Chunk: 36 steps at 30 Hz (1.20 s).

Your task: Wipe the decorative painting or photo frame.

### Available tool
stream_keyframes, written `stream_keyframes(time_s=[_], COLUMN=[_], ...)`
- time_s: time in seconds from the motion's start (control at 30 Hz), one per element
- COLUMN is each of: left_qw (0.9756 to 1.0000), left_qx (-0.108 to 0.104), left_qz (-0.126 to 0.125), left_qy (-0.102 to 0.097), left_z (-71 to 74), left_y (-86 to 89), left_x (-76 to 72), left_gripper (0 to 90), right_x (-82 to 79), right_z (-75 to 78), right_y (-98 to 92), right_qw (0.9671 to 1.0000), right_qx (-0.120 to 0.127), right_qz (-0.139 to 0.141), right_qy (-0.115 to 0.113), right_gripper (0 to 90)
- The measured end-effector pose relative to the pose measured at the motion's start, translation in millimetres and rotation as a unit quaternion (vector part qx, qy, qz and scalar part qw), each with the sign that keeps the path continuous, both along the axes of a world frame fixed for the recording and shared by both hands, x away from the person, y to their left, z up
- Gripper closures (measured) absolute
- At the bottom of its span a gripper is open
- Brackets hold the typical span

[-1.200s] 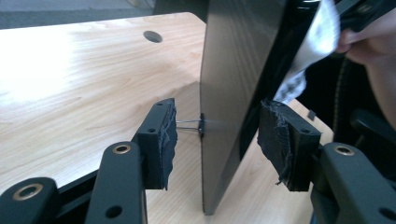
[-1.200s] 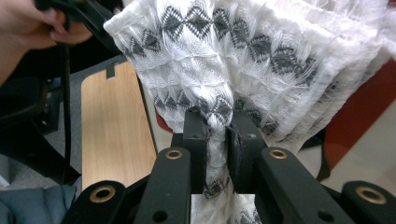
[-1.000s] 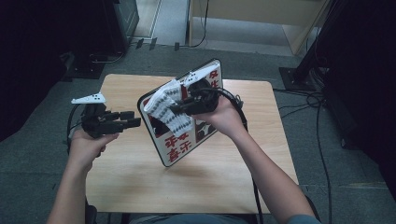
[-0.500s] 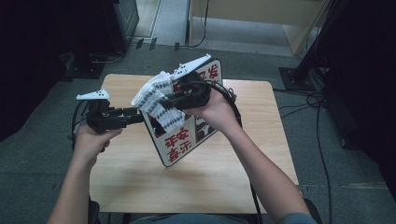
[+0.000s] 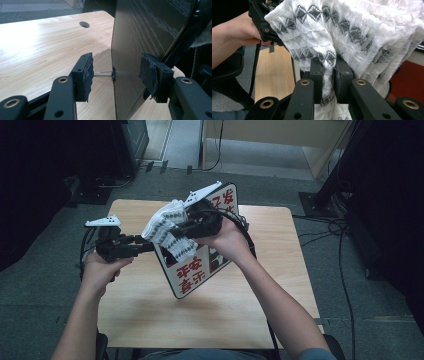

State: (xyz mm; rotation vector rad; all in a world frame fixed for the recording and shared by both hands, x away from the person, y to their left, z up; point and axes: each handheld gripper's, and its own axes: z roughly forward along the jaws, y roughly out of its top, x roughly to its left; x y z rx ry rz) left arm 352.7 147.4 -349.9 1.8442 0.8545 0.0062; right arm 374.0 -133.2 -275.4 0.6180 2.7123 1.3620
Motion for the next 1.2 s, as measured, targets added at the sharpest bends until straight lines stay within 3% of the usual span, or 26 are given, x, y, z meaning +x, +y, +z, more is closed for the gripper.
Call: stream_keyframes(time_s=[1.2], left_qw=[1.0000], left_qx=[-0.006], left_qz=[-0.003], left_qy=[0.003], left_z=[-1.6], left_y=[-1.5], left_x=[-0.9], left_gripper=[45.7], right_x=[-6.5], right_z=[-25.7], right_y=[-1.8], right_qw=[1.0000], right_qx=[0.002], right_qz=[0.006], right_qy=[-0.002], right_gripper=[79.1])
